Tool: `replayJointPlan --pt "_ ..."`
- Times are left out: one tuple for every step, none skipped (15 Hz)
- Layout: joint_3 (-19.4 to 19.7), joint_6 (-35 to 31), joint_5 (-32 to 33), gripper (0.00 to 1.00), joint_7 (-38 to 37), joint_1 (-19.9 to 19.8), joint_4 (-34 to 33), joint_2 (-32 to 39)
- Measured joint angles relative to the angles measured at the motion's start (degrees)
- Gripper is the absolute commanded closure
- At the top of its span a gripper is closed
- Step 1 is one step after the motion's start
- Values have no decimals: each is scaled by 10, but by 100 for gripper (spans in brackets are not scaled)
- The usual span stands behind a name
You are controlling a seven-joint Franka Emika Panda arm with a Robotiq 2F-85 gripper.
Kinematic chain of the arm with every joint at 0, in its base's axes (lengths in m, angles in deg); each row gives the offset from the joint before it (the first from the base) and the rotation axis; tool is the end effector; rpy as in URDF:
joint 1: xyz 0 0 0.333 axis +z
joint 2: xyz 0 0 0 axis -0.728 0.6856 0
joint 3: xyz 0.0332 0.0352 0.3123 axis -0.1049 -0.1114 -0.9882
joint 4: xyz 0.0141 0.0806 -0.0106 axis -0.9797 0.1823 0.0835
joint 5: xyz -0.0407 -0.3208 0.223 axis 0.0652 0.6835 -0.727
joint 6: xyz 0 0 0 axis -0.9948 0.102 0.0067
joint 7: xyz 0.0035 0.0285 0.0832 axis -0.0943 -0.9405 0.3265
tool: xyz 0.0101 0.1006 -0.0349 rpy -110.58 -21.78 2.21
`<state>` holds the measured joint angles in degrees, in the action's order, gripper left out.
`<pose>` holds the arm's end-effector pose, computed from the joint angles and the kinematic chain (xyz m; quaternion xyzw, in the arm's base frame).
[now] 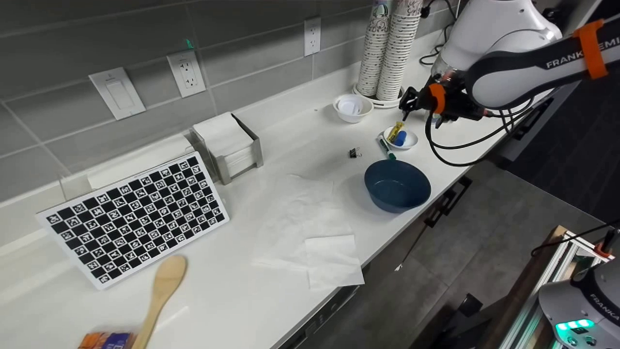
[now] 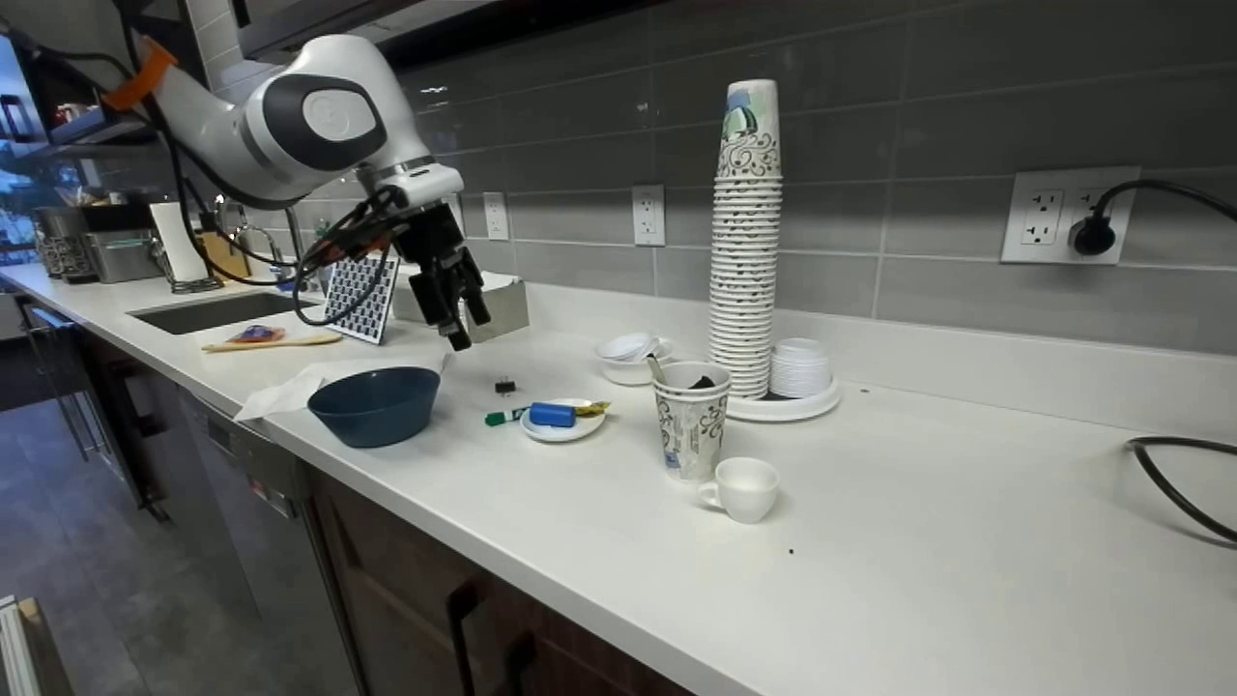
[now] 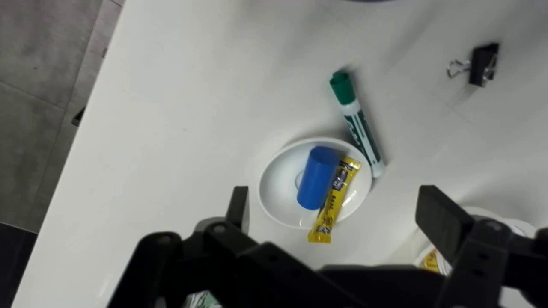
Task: Move the bowl to the front of the counter, then place the marker in it
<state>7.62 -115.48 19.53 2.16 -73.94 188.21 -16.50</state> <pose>0.4972 -0.0131 0.3829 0.8719 -0.4665 0.1445 0.0369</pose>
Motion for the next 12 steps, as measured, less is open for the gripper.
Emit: replayJointPlan --pt "31 29 1 0 7 37 -9 12" --pt "58 56 1 0 14 71 -21 29" --pt "81 78 0 0 18 102 -35 49" --pt "102 88 -1 0 20 129 -49 68" --pt "120 90 -8 0 26 154 -64 88" --pt "135 89 -17 0 36 175 -79 108" --pt "149 87 -32 0 51 192 -94 128" --pt "161 86 -52 0 72 206 -109 147" --pt "173 86 -74 0 100 214 -124 165" --pt "184 86 -97 0 131 218 -138 181" --pt "195 86 -119 0 162 219 -152 196" --pt "206 86 -137 0 189 219 -163 208"
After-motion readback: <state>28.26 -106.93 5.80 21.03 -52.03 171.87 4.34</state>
